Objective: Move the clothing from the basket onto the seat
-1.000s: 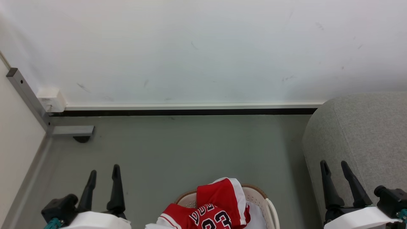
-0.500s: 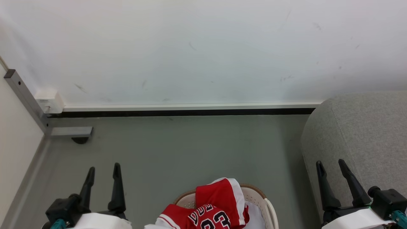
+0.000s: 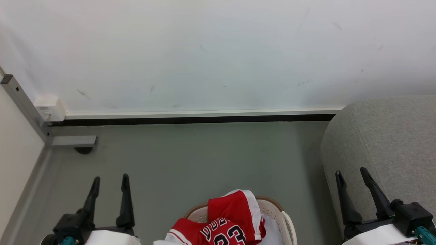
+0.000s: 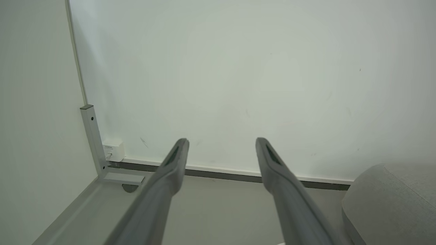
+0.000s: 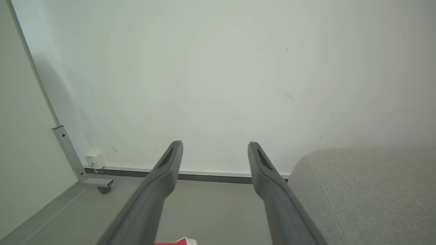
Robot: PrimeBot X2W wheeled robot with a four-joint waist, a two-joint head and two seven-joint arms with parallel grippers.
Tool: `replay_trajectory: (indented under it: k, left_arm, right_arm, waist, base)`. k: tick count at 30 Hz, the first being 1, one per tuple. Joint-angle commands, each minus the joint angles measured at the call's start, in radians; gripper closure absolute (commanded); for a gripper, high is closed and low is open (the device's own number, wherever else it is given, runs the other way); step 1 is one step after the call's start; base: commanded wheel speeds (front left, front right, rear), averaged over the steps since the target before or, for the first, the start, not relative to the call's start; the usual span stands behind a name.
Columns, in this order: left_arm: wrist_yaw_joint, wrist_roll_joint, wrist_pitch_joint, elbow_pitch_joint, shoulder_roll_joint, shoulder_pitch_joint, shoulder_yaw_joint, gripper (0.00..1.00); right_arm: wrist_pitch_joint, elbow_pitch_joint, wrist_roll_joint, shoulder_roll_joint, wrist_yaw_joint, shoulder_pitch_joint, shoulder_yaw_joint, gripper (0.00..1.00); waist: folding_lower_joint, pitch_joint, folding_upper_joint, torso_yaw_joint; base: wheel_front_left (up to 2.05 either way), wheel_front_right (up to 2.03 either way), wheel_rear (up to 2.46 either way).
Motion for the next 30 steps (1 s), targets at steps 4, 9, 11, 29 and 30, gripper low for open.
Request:
replay_trajectory:
  k: [4,9,11,29,30]
  left_arm:
    - [-0.001,0.039,-0.011,-0.005,0.001,0.006,0.007,0.0]
    - [-0.002,0.073,-0.021,-0.007,0.0,0.007,0.012,0.0]
    - [-0.002,0.082,-0.025,-0.007,-0.001,0.008,0.014,0.0]
    - [-0.018,0.073,-0.026,0.002,-0.003,-0.011,0.017,0.0]
    - [-0.018,0.071,-0.026,0.004,-0.003,-0.016,0.013,0.0]
  right_arm:
    - [-0.013,-0.008,-0.025,0.002,-0.002,-0.013,0.001,0.0]
    - [-0.021,-0.01,-0.044,0.001,-0.002,-0.015,0.006,0.0]
    - [-0.026,-0.011,-0.055,0.0,-0.002,-0.016,0.01,0.0]
    - [-0.026,-0.02,-0.041,-0.005,-0.002,-0.029,0.015,0.0]
    - [-0.026,-0.021,-0.038,-0.009,-0.002,-0.036,0.017,0.0]
  waist:
    - [0.0,-0.003,-0.0001,-0.002]
    - [0.0,-0.007,-0.0001,-0.006]
    - [0.0,-0.009,-0.0001,-0.009]
    - [0.0,0.025,-0.0001,-0.057]
    - [0.0,0.032,-0.0001,-0.062]
  base:
    - [0.0,0.0,0.0]
    - [0.0,0.0,0.0]
    - [0.0,0.0,0.0]
    - [0.0,0.0,0.0]
    - [0.0,0.0,0.0]
